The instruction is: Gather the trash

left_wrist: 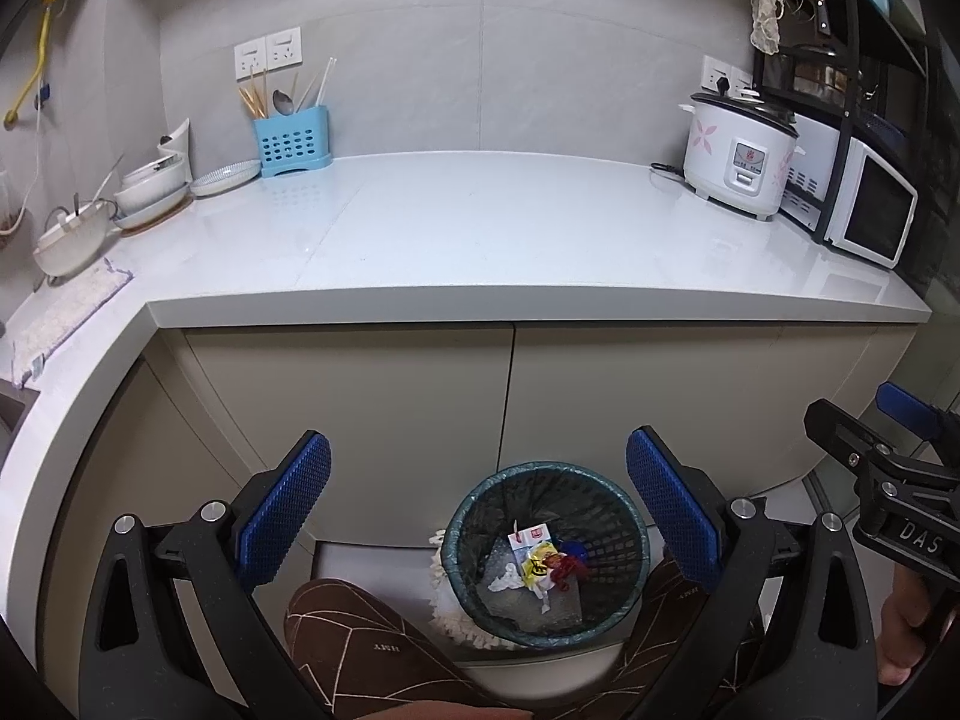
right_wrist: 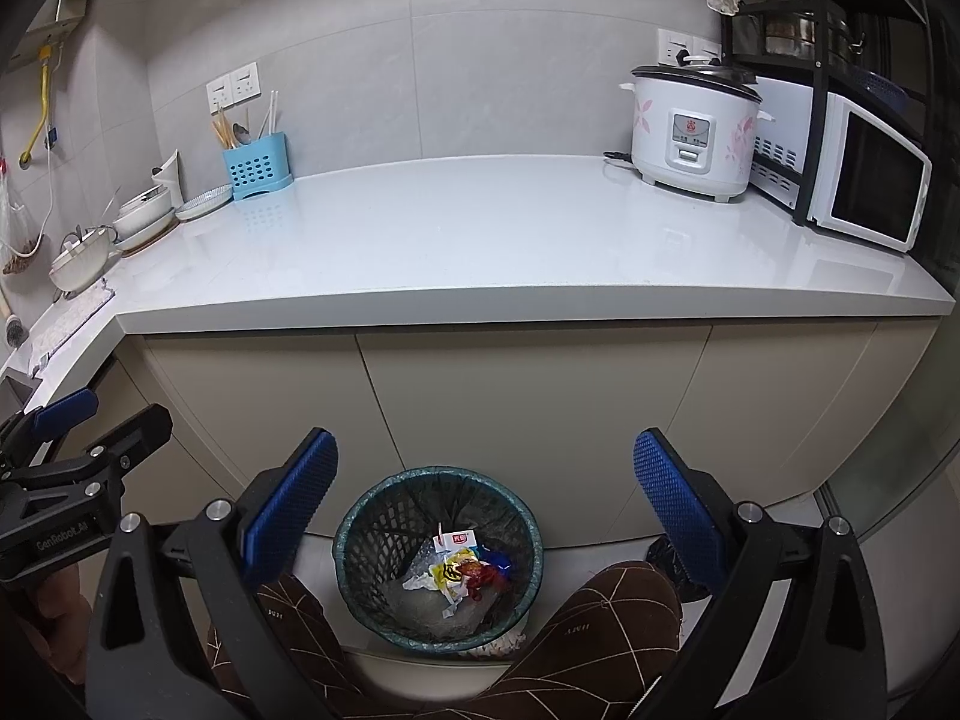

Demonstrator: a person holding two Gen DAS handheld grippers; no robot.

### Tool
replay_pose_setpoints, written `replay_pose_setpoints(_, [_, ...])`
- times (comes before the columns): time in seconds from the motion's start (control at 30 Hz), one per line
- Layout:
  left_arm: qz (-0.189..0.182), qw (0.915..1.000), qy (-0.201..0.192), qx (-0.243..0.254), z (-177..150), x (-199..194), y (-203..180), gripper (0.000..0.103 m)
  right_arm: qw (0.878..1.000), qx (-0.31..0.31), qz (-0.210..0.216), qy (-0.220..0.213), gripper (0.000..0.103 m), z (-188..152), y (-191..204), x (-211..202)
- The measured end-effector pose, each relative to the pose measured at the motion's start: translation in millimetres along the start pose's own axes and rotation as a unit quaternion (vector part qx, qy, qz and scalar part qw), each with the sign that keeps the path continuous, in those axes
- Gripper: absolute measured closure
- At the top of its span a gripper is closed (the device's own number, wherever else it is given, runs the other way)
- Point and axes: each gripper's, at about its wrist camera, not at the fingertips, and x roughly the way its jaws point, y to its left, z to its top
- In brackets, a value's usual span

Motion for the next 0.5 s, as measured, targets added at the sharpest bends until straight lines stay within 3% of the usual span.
replay_pose_setpoints(0.5, [-0.004, 1.0, -0.004, 0.001, 0.1, 2.3, -1.6, 0.006, 1.0, 0.002, -0.001, 0.001, 0.008, 0.9, -0.7, 0.9])
